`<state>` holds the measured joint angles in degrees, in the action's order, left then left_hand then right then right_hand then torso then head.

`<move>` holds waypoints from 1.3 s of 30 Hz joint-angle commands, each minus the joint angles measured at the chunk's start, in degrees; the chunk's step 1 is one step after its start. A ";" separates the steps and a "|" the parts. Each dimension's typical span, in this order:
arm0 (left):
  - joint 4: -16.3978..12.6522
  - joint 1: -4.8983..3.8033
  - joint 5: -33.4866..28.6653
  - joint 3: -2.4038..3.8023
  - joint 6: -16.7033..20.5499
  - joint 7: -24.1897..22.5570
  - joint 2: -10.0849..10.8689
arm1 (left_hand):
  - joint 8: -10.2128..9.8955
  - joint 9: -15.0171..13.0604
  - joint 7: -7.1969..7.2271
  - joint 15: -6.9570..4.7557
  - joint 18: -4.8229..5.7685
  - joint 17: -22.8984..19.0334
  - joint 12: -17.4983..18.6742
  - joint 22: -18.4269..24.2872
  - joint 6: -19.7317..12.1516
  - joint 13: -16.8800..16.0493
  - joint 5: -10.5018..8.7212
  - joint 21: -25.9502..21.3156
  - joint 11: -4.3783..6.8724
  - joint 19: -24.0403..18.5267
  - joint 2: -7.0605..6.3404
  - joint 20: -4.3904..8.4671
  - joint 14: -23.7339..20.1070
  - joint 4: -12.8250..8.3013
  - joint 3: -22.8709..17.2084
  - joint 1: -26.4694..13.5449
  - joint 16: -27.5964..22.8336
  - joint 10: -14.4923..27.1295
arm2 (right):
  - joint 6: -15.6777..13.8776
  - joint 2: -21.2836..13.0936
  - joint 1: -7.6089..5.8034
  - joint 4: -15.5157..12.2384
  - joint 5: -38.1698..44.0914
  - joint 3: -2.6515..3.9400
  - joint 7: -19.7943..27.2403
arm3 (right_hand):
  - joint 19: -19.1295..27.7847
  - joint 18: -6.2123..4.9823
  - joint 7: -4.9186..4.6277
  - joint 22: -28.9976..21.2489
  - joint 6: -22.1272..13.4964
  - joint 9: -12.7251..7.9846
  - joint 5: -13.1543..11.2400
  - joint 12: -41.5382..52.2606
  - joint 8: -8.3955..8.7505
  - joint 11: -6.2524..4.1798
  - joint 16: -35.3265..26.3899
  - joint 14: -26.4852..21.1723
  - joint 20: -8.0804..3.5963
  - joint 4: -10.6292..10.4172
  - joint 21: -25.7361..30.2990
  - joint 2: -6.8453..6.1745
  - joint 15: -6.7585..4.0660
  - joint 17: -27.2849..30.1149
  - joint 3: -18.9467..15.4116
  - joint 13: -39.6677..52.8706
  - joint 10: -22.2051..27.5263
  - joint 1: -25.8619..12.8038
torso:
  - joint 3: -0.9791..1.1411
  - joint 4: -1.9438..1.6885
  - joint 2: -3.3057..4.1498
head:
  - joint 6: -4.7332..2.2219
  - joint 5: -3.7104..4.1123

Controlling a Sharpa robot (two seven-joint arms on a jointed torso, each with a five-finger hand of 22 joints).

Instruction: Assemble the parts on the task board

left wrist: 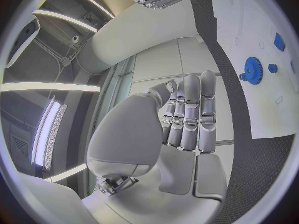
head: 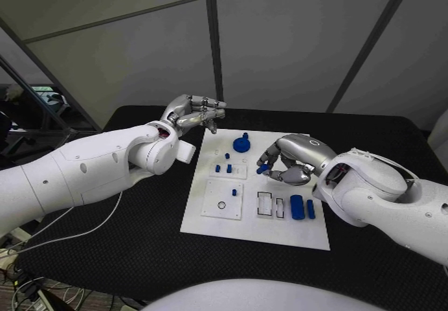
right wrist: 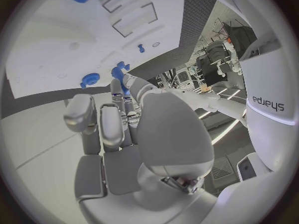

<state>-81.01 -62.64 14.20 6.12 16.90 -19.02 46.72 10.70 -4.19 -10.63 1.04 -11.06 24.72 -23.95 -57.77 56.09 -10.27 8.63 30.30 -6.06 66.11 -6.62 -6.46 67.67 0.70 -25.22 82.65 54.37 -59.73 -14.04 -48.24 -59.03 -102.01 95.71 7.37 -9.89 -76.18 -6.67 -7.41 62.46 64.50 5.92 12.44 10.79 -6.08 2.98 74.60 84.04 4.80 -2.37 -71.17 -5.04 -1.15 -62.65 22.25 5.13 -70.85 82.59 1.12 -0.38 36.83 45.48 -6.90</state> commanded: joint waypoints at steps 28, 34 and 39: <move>0.94 -0.13 0.16 0.05 -0.35 -0.89 -1.06 | -0.04 0.08 -0.04 0.05 0.58 -0.08 -0.22 0.02 -0.40 -0.10 0.38 -0.26 0.11 -0.27 0.40 -0.13 -0.28 -0.17 -0.13 0.10 -0.04 0.48 | -0.10 11.69 0.66 4.39 -4.19 -6.52 3.31 | -0.23 0.78 -0.17 -0.09 0.21 0.72 0.52 -0.50 0.15 0.25 0.29 1.74 -0.23 0.12 -0.19 -0.12 -0.28 0.09 0.03 0.07 -0.43 -0.47 | 0.00 -0.08 0.08 | 1.31 -2.85; 1.00 -0.13 0.16 0.05 -0.42 -0.89 -1.19 | -0.04 0.08 -0.04 0.05 0.58 -0.08 -0.22 0.02 -0.40 -0.10 0.38 -0.26 0.11 -0.27 0.40 -0.13 -0.28 -0.17 -0.13 0.10 -0.04 0.48 | 0.86 12.43 0.81 5.28 -3.39 -6.68 3.04 | -0.23 0.78 -0.17 -0.08 0.20 0.72 0.52 -0.52 0.16 0.25 0.30 1.75 -0.23 0.13 -0.19 -0.12 -0.28 0.06 0.03 0.08 -0.43 -0.47 | -0.08 -0.15 0.03 | 1.47 -2.92; 1.05 -0.13 0.16 0.05 -0.46 -0.88 -1.26 | -0.04 0.08 -0.04 0.05 0.58 -0.08 -0.22 0.02 -0.40 -0.10 0.38 -0.26 0.11 -0.27 0.40 -0.13 -0.28 -0.17 -0.13 0.10 -0.04 0.48 | 1.41 13.04 0.94 5.96 -2.90 -6.77 2.84 | -0.23 0.78 -0.17 -0.08 0.19 0.72 0.53 -0.55 0.17 0.25 0.33 1.75 -0.22 0.13 -0.20 -0.12 -0.28 0.02 0.04 0.08 -0.43 -0.47 | -0.01 -0.12 0.08 | 1.60 -3.12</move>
<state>-79.96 -62.66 14.20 6.13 16.89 -19.08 45.54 10.70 -4.19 -10.63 1.04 -11.06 24.74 -23.95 -57.77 56.09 -10.30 8.63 30.30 -6.06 66.11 -6.62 -6.47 67.67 0.70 -25.22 82.65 54.37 -59.73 -13.70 -35.29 -58.04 -96.07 91.75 0.61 -7.23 -76.18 -6.67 -7.57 62.44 64.41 5.94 12.61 10.57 -5.77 3.18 74.59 84.04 4.80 -2.36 -71.17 -5.06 -1.14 -62.59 22.24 5.13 -71.05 82.56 1.08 -0.49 36.89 47.03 -9.94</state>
